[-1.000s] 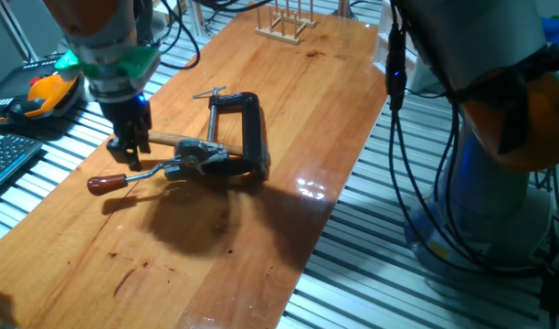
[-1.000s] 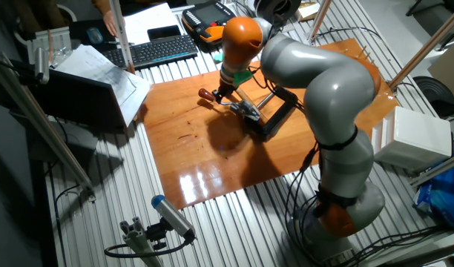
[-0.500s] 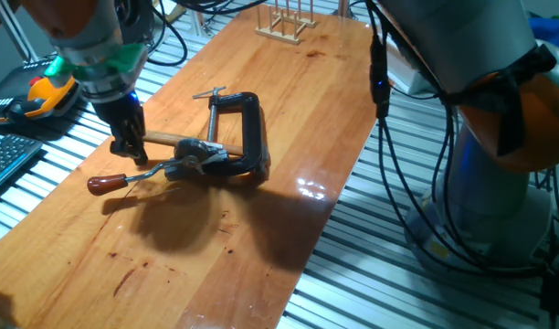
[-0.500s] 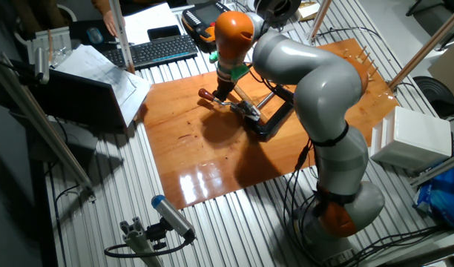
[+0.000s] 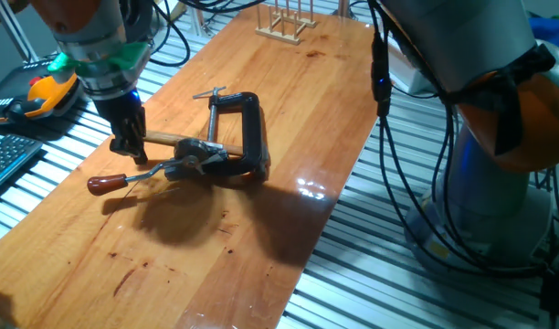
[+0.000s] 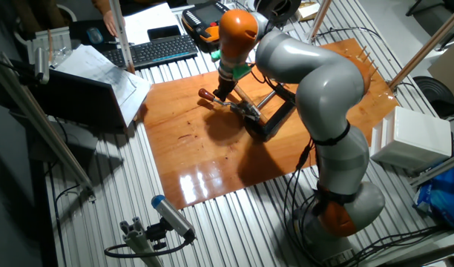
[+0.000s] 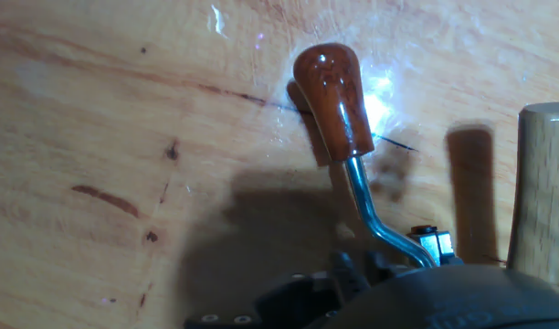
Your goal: Pull up the lever
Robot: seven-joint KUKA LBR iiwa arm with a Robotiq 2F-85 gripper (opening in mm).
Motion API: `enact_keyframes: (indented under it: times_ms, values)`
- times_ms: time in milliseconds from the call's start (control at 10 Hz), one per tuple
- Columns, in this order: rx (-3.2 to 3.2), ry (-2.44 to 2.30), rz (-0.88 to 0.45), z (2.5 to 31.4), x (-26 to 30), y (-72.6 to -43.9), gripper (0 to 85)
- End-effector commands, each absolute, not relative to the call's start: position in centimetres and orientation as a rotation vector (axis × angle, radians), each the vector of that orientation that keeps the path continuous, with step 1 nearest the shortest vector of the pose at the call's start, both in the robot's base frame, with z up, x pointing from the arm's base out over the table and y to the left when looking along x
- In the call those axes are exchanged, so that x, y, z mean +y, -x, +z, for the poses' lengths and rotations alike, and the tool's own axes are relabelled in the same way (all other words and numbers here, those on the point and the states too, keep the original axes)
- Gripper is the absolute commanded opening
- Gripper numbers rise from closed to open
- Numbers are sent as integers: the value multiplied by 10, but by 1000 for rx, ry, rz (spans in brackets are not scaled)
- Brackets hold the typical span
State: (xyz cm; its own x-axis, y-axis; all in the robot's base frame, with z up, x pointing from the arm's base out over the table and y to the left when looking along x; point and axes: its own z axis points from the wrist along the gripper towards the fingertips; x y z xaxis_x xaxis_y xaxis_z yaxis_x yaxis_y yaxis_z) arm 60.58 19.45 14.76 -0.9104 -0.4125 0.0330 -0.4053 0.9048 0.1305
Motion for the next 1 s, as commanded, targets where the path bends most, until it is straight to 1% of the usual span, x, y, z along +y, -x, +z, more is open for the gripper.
enact_keyframes:
  times_ms: [0, 200, 300, 400, 600, 700, 900]
  values:
    - [-3005, -647, -184, 148, 194, -606, 0]
    - [-3006, -661, -138, 148, 194, -606, 0]
    - [-3004, -665, -120, 151, 202, -611, 0]
    - [-3023, -655, -91, 156, 215, -622, 340]
    - [-3054, -648, -50, 156, 239, -647, 340]
    - [-3062, -635, -61, 151, 242, -655, 510]
    - [-3073, -623, -80, 140, 249, -669, 510]
